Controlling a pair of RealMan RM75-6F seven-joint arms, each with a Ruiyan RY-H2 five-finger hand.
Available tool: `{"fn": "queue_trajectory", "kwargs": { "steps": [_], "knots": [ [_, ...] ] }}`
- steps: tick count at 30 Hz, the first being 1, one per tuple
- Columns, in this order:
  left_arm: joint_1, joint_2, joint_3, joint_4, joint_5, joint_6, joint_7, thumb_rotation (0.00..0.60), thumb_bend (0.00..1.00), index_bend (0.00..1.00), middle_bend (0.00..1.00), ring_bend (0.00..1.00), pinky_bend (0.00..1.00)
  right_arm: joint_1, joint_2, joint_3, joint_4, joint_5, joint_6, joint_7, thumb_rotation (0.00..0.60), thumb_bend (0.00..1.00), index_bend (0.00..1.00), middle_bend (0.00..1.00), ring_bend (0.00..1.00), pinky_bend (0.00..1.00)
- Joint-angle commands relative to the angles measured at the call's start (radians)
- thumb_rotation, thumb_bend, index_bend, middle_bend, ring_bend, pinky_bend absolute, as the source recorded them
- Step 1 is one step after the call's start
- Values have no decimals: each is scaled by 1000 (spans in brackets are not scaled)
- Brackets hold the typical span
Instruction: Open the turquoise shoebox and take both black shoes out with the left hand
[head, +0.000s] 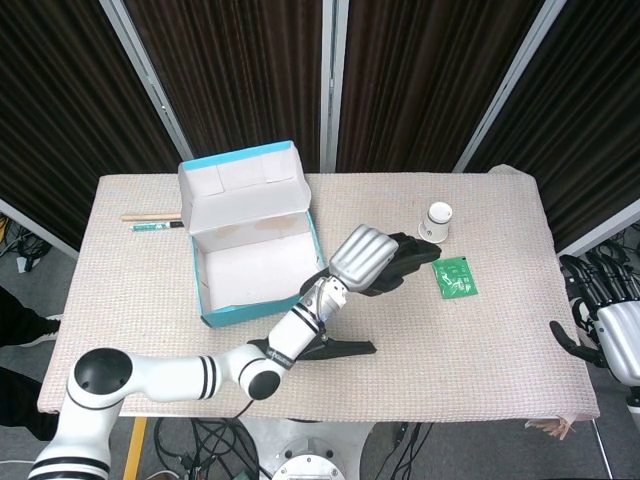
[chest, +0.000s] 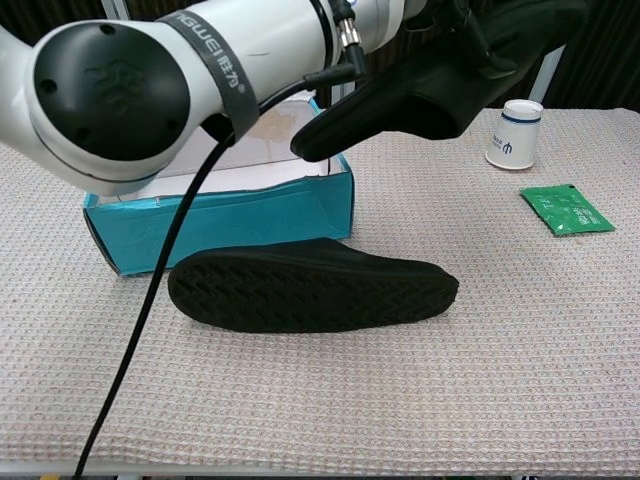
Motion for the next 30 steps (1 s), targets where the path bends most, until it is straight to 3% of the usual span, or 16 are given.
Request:
{"fn": "queue_trajectory", "kwargs": {
  "steps": [1,6,9,10,13,14,16,18,20,22,24,26,30],
  "knots": [
    [-34,-14,-4,-46,-120,10,111,600,618,599,663,653,891,-1,-3,-2,8,-3,2,9,600,238,0,104,0,30],
    [-45,-15,13,-71,-256,12,191,600,615,541,610,609,881,-2,-7,-4,19,-4,4,20,600,238,0,104,0,30],
    [-57,-7,14,-96,-344,14,237,600,550,392,489,503,832,-1,-8,-5,19,-7,4,20,600,238,0,104,0,30],
    [-61,-6,12,-102,-363,14,244,600,516,311,423,441,788,-1,-8,-5,18,-8,3,19,600,238,0,104,0,30],
    [-74,12,14,-115,-417,-6,260,584,365,116,196,167,449,-1,-6,-5,13,-12,6,14,600,238,0,104,0,30],
    [-79,15,17,-112,-424,-3,265,538,288,81,119,70,313,-2,-5,-6,11,-14,8,12,600,238,0,104,0,30],
    [-80,13,22,-102,-423,13,264,419,206,53,48,8,209,-3,-4,-6,8,-14,10,10,600,239,0,104,0,30],
    [-73,11,28,-93,-409,24,244,292,143,38,8,0,149,-3,-3,-6,7,-12,9,9,600,238,0,103,0,30],
    [-56,24,33,-100,-400,20,215,250,117,36,0,0,130,-3,-4,-7,7,-11,6,8,600,238,0,104,0,30],
    [-31,56,38,-127,-395,12,189,290,111,36,0,0,126,-2,-5,-8,10,-9,2,12,600,239,0,104,0,30],
    [15,123,49,-188,-390,12,161,464,111,36,0,0,127,2,-6,-9,16,-1,-10,20,600,239,0,104,0,30],
    [80,209,62,-256,-356,41,127,588,112,37,0,0,128,5,-8,-10,25,9,-24,34,600,238,0,104,0,30],
    [237,358,105,-323,-246,154,34,600,112,54,34,0,129,15,-18,-11,47,21,-49,55,600,239,0,104,0,30]
  ]
}}
